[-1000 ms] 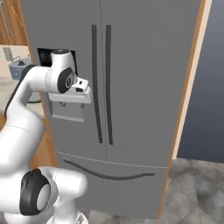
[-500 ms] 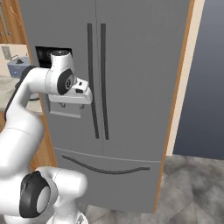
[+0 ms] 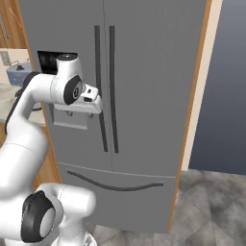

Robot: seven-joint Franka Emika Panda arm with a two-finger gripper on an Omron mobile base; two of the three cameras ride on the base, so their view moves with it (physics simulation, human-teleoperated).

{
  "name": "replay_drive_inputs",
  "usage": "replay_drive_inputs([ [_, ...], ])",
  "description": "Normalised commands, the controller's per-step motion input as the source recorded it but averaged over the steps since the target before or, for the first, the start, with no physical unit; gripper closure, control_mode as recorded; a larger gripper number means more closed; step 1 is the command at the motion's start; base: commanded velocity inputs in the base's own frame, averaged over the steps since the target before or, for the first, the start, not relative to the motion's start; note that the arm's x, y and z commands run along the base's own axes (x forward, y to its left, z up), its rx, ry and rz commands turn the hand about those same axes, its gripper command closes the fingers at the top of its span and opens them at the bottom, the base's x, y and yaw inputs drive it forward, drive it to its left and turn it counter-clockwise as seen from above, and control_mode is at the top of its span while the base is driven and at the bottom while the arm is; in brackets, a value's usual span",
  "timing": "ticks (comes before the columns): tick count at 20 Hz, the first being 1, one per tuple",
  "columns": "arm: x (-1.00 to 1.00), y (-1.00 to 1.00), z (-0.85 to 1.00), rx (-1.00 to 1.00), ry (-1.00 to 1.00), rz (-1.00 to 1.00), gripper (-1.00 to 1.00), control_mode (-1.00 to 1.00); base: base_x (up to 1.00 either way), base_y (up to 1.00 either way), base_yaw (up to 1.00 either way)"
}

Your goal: Open the fridge, remove the peach, lime, and chicken drumstick, and place them on any counter.

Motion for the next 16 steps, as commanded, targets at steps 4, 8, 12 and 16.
replay_drive_inputs([
  [4, 0.00, -0.22, 0.06, 0.11, -0.34, -0.08, -1.00, -1.00, 0.00, 0.00, 0.00],
  [8, -0.01, -0.26, 0.07, 0.08, -0.10, -0.07, -1.00, -1.00, 0.00, 0.00, 0.00],
  [12, 0.00, -0.24, 0.00, 0.04, 0.00, -0.01, -1.00, -1.00, 0.00, 0.00, 0.00],
  [16, 0.00, -0.40, 0.21, 0.21, -0.10, -0.04, -1.00, -1.00, 0.00, 0.00, 0.00],
])
